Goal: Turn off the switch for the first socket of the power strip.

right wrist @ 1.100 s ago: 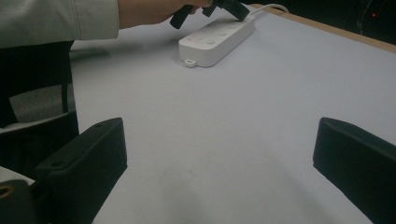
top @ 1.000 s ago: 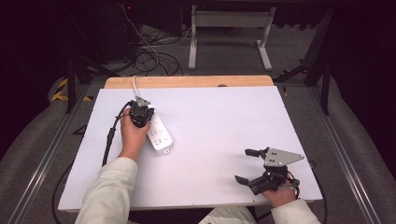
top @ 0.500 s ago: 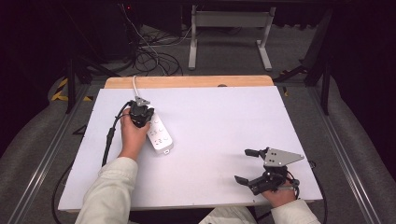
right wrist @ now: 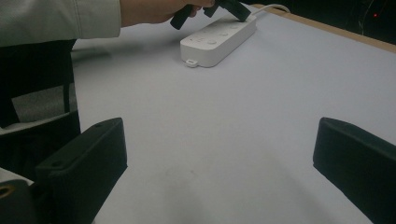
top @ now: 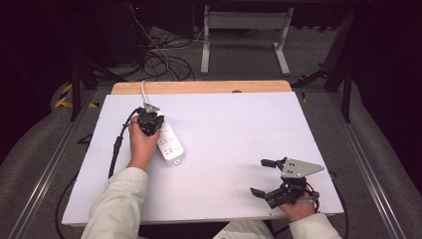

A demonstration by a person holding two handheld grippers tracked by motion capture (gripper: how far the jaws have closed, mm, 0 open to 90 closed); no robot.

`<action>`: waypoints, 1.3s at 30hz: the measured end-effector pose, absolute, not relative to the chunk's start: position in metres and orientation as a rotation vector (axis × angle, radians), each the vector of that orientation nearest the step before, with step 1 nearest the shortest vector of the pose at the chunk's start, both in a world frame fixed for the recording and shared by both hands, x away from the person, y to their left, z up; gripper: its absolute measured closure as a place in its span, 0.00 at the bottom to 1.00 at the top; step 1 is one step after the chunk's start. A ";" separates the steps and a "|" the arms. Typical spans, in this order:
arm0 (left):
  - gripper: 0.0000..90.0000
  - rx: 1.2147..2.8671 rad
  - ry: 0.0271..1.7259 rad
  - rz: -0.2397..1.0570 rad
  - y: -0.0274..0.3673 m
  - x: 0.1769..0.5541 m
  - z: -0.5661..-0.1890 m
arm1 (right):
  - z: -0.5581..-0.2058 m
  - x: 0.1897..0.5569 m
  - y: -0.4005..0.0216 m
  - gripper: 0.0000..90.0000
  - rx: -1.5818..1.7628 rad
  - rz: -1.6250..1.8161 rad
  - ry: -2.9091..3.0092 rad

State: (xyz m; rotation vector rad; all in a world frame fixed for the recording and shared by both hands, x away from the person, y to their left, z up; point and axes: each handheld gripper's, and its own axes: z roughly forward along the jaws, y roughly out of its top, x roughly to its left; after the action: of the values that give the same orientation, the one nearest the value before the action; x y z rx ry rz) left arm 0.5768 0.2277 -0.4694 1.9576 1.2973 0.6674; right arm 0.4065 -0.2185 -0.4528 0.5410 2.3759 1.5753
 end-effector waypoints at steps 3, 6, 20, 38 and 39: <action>1.00 1.958 1.293 0.676 0.226 0.577 -0.469 | -0.453 0.406 -0.218 0.04 0.537 1.577 2.378; 1.00 1.940 1.315 0.637 0.228 0.575 -0.464 | -0.453 0.407 -0.218 0.04 0.539 1.576 2.381; 1.00 1.870 1.247 0.617 0.239 0.553 -0.426 | -0.453 0.408 -0.217 0.04 0.545 1.566 2.379; 0.58 1.854 1.205 0.577 0.238 0.541 -0.412 | -0.454 0.409 -0.216 0.04 0.556 1.553 2.383; 0.54 1.846 1.199 0.574 0.238 0.538 -0.410 | -0.454 0.409 -0.216 0.04 0.556 1.555 2.382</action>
State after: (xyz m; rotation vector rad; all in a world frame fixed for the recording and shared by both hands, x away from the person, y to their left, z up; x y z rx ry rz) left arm 0.5382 0.2381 -0.4095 1.8465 1.1995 0.5741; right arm 0.4091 -0.2164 -0.4543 0.5558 2.3816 1.5551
